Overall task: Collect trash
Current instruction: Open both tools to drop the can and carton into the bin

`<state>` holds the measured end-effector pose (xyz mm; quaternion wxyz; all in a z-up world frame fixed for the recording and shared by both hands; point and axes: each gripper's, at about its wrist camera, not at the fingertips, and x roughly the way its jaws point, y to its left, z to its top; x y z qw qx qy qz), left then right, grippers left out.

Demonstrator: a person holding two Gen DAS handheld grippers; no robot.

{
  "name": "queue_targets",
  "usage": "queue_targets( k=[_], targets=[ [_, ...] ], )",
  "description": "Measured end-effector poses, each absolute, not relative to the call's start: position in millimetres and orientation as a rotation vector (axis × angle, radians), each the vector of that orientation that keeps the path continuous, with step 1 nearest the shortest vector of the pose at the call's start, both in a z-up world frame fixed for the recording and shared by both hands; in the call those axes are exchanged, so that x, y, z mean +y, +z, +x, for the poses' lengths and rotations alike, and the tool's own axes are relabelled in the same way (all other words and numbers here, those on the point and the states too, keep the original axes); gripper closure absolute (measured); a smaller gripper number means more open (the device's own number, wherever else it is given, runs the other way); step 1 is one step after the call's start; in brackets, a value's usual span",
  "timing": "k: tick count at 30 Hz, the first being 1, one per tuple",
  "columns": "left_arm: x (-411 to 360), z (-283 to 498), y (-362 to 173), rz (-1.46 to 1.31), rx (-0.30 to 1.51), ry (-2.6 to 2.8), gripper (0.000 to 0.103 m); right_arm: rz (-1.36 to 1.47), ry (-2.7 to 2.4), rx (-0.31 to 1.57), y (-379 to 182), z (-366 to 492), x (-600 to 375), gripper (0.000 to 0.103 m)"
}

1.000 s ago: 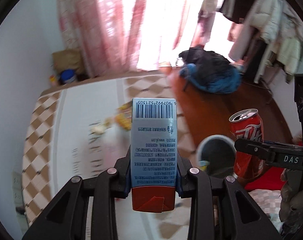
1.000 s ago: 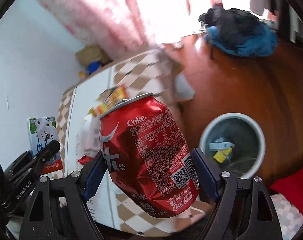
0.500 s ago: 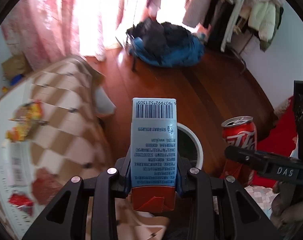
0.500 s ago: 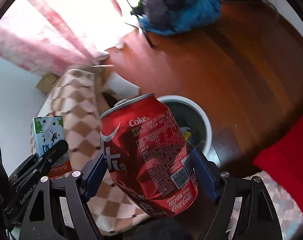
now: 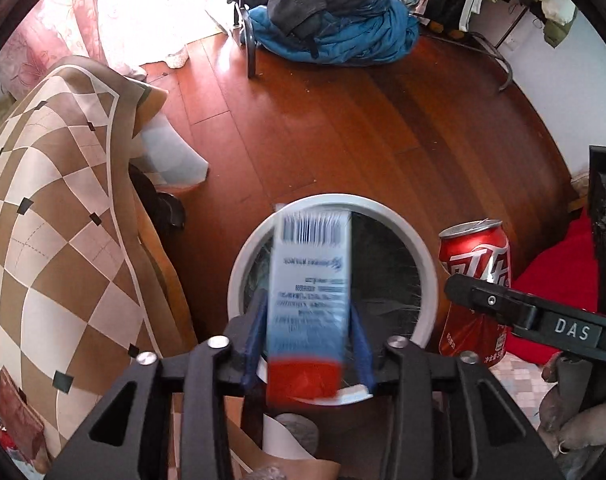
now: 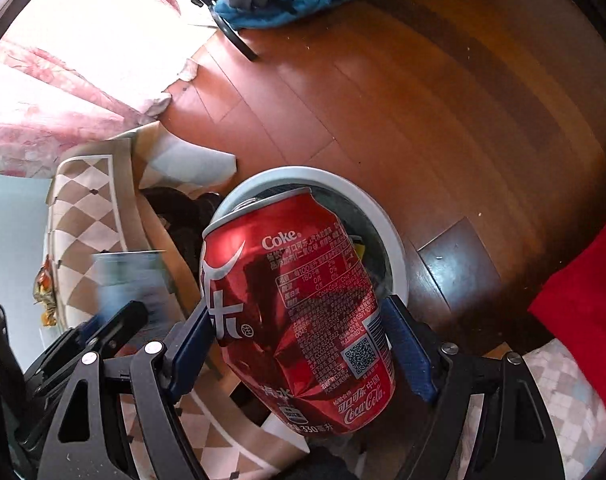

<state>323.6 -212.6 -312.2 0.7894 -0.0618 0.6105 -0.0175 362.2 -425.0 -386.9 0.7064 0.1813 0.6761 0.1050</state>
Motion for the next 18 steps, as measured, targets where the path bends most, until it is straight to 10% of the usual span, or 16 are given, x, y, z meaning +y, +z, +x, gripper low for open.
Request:
queue_targets(
  k=[4, 8, 18],
  targets=[
    [-210, 324, -317, -0.119, 1.295, -0.002, 0.014, 0.404, 0.231, 1.529, -401, 364, -421, 0.020],
    [-207, 324, -319, -0.095, 1.309, 0.042, 0.007, 0.379, 0.209, 1.543, -407, 363, -418, 0.000],
    [-197, 307, -299, -0.084, 1.272, 0.067, 0.003, 0.099, 0.108, 1.484, -374, 334, -406, 0.000]
  ],
)
